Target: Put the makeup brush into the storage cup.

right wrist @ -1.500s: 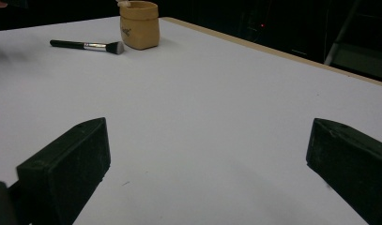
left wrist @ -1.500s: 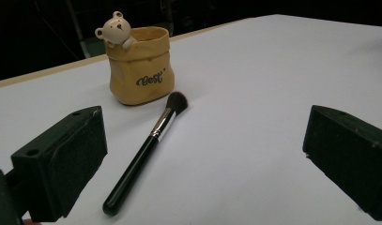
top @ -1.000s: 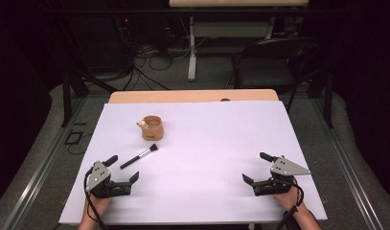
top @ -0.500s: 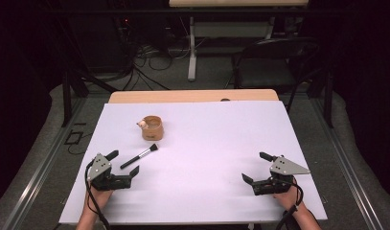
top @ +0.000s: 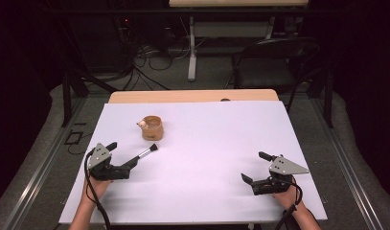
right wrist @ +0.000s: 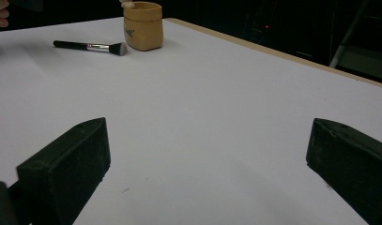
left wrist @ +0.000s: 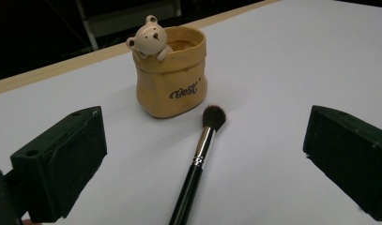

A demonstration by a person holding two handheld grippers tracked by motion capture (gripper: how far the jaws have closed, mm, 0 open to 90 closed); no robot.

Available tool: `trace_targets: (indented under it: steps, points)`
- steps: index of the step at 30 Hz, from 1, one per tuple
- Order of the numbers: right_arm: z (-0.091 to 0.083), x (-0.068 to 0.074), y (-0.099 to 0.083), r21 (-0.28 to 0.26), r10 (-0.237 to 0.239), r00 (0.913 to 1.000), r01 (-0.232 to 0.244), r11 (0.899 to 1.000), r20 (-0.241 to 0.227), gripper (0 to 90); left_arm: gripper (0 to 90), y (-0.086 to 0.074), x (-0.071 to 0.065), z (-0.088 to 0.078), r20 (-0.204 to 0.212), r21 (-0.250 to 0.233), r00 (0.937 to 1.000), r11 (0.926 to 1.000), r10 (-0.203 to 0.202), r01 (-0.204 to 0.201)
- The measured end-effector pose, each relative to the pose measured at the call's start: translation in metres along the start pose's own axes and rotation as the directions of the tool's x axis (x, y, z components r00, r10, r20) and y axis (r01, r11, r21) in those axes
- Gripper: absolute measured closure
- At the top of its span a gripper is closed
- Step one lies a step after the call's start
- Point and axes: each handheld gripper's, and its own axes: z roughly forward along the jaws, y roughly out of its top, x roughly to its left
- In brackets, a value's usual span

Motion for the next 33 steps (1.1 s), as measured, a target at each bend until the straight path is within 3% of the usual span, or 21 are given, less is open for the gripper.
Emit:
trace_targets:
  steps: [10,17,19,23,24,29,33]
  points:
    - [0.0,0.001,0.0,-0.003,-0.002,1.0,0.002,1.0,-0.005,0.0,0.0,0.014,0.012,0.01,0.023,0.096,0.9996,0.9952,0.017,-0.019]
    - [0.001,0.0,0.0,-0.005,-0.001,1.0,0.001,1.0,-0.005,0.0,0.0,0.026,0.021,0.013,0.034,0.168,0.998,0.9841,0.053,-0.058]
    - [0.001,0.001,0.0,-0.007,-0.004,1.0,0.004,1.0,-0.005,0.0,0.0,0.03,0.023,0.014,0.057,0.2,0.9963,0.977,0.064,-0.075]
    - [0.001,0.001,0.0,-0.005,-0.008,0.9999,0.008,1.0,-0.007,0.0,0.1,0.035,0.025,0.019,0.092,0.265,0.9904,0.9561,0.104,-0.125]
    - [0.001,0.001,0.0,-0.001,-0.009,0.9999,0.009,1.0,-0.008,0.0,0.2,0.036,0.025,0.02,0.092,0.268,0.9899,0.9547,0.108,-0.129]
    - [0.001,0.001,0.0,0.001,-0.01,0.9999,0.01,1.0,-0.006,0.0,0.1,0.039,0.025,0.03,0.137,0.339,0.9834,0.927,0.119,-0.16]
    - [0.001,0.001,0.0,0.001,-0.01,0.9999,0.01,1.0,-0.007,0.0,0.1,0.043,0.025,0.037,0.169,0.404,0.9771,0.895,0.13,-0.189]
